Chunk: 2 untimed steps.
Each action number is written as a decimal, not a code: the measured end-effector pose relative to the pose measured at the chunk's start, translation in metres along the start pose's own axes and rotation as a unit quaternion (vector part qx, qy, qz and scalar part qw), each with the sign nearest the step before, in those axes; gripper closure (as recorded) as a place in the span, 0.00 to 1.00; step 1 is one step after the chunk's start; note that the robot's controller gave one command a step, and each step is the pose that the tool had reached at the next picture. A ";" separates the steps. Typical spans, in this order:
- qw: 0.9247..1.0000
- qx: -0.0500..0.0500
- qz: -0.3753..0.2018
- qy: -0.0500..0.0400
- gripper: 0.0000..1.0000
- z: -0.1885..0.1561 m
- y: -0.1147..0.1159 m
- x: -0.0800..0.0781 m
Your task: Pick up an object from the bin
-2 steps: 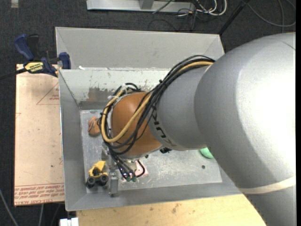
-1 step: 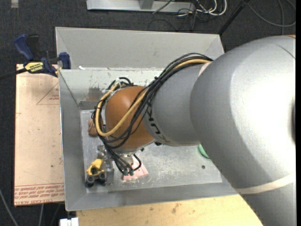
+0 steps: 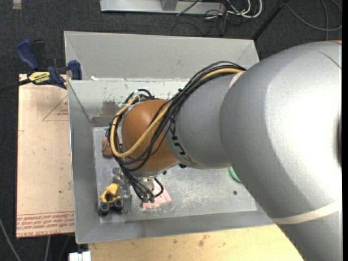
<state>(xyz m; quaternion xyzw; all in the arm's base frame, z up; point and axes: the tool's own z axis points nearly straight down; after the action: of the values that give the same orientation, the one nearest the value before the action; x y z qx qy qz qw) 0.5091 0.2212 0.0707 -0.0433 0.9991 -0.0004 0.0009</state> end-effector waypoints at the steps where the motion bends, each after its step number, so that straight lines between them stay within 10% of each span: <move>1: 1.000 0.000 0.001 0.004 1.00 -0.042 0.002 -0.002; 2: 1.000 -0.003 0.031 -0.005 1.00 -0.063 0.004 -0.023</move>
Offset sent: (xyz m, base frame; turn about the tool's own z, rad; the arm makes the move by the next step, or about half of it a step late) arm 0.0416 0.0042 0.0007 0.1715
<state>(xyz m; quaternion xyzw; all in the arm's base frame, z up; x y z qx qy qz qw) 0.5313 0.2272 0.1336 -0.0127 0.9999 0.0030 0.0061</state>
